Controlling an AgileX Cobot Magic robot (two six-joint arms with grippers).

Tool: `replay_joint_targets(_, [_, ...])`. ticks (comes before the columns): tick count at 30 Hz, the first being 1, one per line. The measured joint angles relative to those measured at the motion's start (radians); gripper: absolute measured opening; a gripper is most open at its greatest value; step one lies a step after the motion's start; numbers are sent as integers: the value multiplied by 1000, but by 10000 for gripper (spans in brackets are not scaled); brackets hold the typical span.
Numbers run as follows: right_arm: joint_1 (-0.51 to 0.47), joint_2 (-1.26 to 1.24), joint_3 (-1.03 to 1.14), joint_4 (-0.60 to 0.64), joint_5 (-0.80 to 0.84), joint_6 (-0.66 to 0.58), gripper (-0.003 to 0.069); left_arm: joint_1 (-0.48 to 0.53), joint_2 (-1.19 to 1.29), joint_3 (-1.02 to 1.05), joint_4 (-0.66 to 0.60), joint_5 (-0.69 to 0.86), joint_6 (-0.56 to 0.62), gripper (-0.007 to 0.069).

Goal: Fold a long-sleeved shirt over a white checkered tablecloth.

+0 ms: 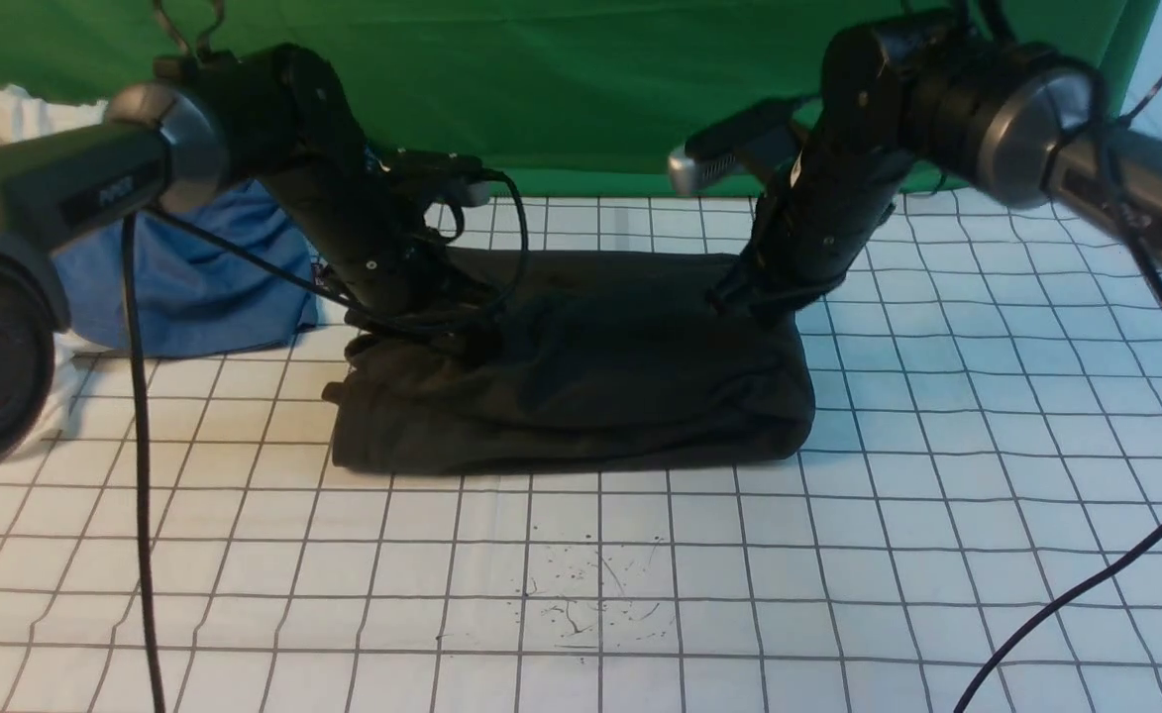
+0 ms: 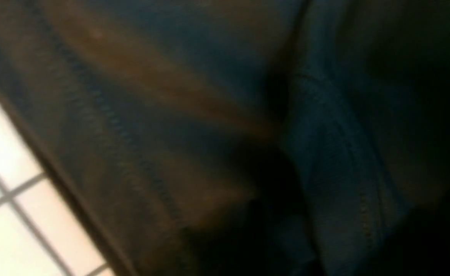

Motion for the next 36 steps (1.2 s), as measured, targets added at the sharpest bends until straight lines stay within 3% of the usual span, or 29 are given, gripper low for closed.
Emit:
replay_joint_targets(5, [0,24,17,0,6,0,11,-2,-2,-76,34,39,-41,603])
replay_joint_targets(18, [0,24,21,0,2,0,11,37,37,-189,28,43,-78,416])
replay_joint_targets(26, [0,24,21,0,0,0,11,41,138,-189,-78,23,-52,314])
replay_joint_targets(33, [0,24,21,0,0,0,11,41,143,-189,-82,-14,-29,27])
replay_joint_targets(36, [0,24,21,0,0,0,12,41,143,-189,-75,-14,-24,-15])
